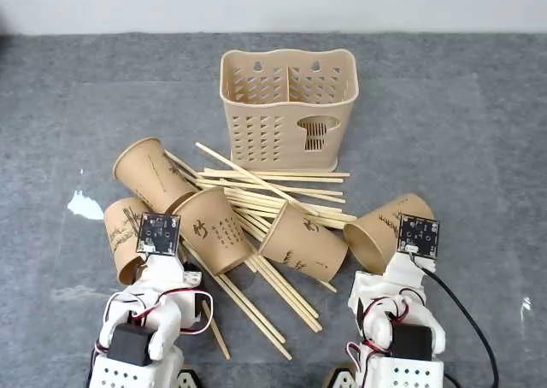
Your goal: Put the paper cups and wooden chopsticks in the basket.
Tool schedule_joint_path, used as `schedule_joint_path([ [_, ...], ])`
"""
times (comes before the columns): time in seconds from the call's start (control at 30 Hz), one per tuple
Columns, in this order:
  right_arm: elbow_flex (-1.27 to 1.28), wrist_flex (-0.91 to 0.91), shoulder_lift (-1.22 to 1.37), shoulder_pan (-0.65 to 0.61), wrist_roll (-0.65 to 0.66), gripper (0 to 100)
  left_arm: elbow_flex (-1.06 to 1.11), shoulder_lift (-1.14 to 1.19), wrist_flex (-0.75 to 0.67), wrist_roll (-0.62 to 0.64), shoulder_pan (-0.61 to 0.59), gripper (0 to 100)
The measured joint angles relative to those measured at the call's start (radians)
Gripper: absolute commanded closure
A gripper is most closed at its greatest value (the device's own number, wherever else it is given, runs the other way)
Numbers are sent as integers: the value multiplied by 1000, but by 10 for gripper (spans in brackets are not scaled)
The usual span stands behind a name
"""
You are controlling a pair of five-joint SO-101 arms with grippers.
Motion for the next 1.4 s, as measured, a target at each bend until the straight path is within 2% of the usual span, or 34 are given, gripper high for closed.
schedule_joint_path([
  [1.0,-8,17,-2,28,2,987,0,0,0,0,0,986],
  [1.1,-77,34,-2,81,80,987,0,0,0,0,0,986],
  [1.4,-247,17,-5,101,563,987,0,0,0,0,0,986],
])
